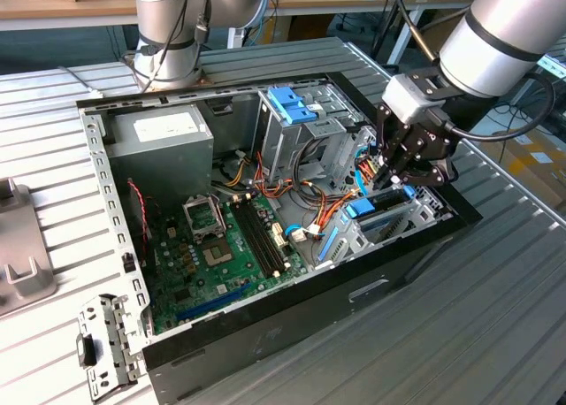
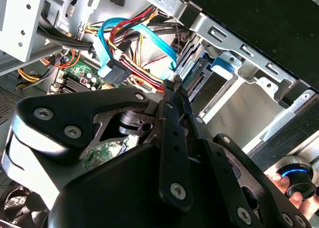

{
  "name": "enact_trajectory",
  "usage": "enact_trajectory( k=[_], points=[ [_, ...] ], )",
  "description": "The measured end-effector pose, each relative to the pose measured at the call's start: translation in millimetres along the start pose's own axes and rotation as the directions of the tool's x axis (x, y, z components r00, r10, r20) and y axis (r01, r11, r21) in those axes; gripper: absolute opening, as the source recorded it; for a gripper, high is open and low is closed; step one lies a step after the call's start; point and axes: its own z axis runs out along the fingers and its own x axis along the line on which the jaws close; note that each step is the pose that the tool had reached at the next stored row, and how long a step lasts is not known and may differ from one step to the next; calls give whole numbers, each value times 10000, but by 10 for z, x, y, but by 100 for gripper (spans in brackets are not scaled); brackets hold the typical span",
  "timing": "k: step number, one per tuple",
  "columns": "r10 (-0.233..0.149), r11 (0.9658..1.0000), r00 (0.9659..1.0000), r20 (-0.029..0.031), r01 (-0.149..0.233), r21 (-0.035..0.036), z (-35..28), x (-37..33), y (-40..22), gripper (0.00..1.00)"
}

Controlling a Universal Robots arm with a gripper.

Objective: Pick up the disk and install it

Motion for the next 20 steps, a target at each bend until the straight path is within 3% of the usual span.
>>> enact_trajectory(
  k=[7,12,20],
  points=[
    [0,10000,10000,0,0,0,-7,45,-15,17],
    [2,10000,10000,1,-2,-17,-31,67,-85,17],
    [3,10000,10000,0,-3,-20,-42,170,-96,17]
  ],
)
